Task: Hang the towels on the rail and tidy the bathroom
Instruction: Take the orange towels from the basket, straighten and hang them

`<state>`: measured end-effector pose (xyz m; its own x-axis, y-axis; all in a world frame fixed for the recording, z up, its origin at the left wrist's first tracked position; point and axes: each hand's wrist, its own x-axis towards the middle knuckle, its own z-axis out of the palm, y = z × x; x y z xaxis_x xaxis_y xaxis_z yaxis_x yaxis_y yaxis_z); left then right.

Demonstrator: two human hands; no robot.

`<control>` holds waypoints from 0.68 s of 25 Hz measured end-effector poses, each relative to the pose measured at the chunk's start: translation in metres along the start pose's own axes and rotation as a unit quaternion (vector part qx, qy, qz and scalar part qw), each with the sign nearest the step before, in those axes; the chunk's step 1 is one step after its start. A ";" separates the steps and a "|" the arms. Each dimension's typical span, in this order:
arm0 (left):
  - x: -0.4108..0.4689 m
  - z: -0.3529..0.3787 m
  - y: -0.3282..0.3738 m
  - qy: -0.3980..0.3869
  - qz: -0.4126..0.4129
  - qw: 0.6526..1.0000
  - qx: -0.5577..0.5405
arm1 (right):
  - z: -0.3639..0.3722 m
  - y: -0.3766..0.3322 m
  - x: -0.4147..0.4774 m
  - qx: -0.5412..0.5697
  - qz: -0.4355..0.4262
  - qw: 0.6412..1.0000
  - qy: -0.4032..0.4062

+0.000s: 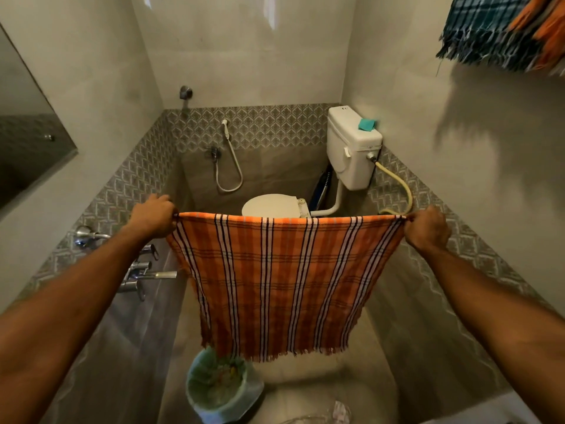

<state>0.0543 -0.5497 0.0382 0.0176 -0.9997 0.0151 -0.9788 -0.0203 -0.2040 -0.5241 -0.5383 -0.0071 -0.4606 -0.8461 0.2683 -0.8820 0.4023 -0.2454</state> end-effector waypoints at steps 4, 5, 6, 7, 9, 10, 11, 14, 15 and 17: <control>-0.003 0.000 0.005 0.046 -0.078 0.996 0.009 | 0.004 -0.018 0.001 0.126 0.128 0.983 -0.032; -0.004 -0.003 0.007 0.070 -0.098 0.993 -0.001 | 0.004 -0.022 0.002 0.210 0.168 0.963 -0.032; -0.005 -0.005 0.011 0.086 -0.120 0.989 -0.026 | 0.005 -0.028 0.002 0.293 0.209 0.933 -0.026; -0.004 -0.007 0.015 0.092 -0.145 0.983 -0.066 | 0.006 -0.035 0.002 0.364 0.243 0.899 -0.009; -0.001 -0.007 0.026 0.096 -0.216 0.947 -0.217 | 0.005 -0.052 -0.003 0.472 0.295 0.828 0.061; 0.000 -0.006 0.032 0.103 -0.243 0.909 -0.323 | 0.002 -0.060 -0.006 0.506 0.318 0.796 0.089; 0.000 -0.006 0.039 0.110 -0.257 0.856 -0.436 | -0.001 -0.067 -0.008 0.526 0.337 0.773 0.110; 0.001 -0.012 0.058 0.184 -0.332 0.664 -0.644 | -0.008 -0.078 -0.014 0.586 0.392 0.696 0.137; 0.001 -0.015 0.063 0.214 -0.376 0.611 -0.664 | -0.009 -0.080 -0.015 0.603 0.408 0.670 0.144; -0.001 -0.021 0.072 0.255 -0.444 0.530 -0.676 | -0.012 -0.083 -0.014 0.617 0.422 0.646 0.157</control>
<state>-0.0204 -0.5499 0.0445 0.8737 -0.4631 -0.1492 0.1114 -0.1081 0.9879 -0.4456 -0.5554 0.0205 -0.8936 -0.3171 -0.3178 0.3574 -0.0742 -0.9310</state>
